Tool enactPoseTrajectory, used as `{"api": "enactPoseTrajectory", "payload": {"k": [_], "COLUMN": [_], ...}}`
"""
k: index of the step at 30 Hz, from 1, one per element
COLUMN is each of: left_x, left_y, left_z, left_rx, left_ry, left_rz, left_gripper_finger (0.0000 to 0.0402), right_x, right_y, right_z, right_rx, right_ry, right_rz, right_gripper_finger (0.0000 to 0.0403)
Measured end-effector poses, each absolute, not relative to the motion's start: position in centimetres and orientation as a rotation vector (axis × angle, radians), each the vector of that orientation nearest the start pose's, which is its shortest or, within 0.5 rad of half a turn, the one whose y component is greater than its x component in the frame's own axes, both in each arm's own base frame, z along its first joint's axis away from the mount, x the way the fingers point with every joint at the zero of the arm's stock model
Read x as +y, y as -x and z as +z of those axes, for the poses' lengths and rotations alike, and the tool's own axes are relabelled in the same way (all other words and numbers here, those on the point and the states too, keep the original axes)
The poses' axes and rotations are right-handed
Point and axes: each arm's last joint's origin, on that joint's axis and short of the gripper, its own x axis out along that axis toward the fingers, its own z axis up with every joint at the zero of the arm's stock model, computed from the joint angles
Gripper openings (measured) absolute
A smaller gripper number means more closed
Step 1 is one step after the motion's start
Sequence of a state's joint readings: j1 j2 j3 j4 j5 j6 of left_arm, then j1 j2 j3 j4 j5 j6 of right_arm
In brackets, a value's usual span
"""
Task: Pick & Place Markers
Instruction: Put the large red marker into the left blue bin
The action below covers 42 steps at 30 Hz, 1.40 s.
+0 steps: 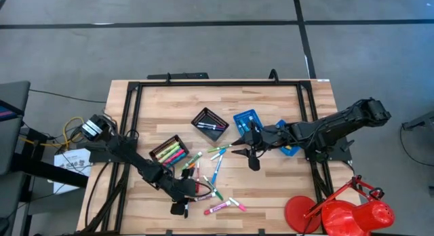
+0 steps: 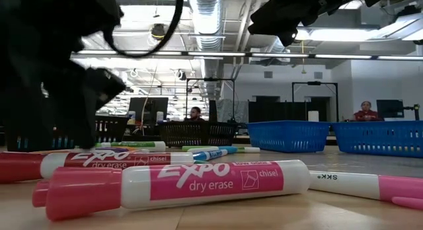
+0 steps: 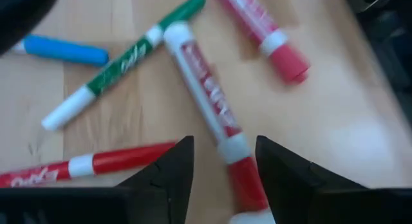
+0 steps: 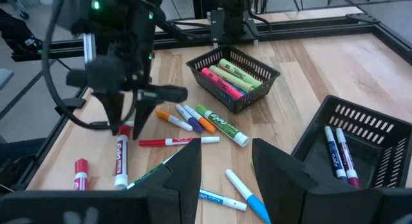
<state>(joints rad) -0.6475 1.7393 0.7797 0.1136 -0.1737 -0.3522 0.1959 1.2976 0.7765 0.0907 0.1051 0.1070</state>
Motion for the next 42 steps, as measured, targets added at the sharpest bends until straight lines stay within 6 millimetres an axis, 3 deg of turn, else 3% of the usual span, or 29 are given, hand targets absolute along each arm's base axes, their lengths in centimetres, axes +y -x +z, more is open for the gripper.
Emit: {"api": "enactPoseTrajectory", "payload": {"k": [10,16,18,25,31,35,42], "left_x": [-19.2,-18.9,-18.7,-18.3,-16.0,-14.2,-11.5], "left_y": [-25.6,-25.6,-25.6,-25.4,-25.7,-26.1,-26.9], "left_z": [10.6,11.1,11.5,15.4,19.3,20.7,21.9], "left_rx": [0.868,0.849,0.832,0.673,0.535,0.501,0.466], "left_ry": [-0.063,-0.075,-0.082,-0.095,-0.146,-0.186,-0.19], "left_rz": [-0.251,-0.214,-0.194,-0.144,-0.052,-0.018,0.078], "left_gripper_finger": [0.0137,0.0064,0.0057,0.0057,0.0065,0.0066,0.0067], "right_x": [5.1,5.1,5.1,5.1,5.2,6.0,7.4], "right_y": [-27.4,-27.4,-27.4,-27.4,-27.4,-27.7,-29.4], "right_z": [24.8,24.8,24.8,24.8,24.8,24.2,21.4], "right_rx": [0.429,0.43,0.43,0.43,0.431,0.447,0.491], "right_ry": [-0.041,-0.093,-0.108,-0.109,-0.109,-0.125,-0.111], "right_rz": [0.066,0.055,0.052,0.051,0.053,0.072,0.099], "right_gripper_finger": [0.0129,0.0129,0.0129,0.0129,0.0129,0.0129,0.0129]}}
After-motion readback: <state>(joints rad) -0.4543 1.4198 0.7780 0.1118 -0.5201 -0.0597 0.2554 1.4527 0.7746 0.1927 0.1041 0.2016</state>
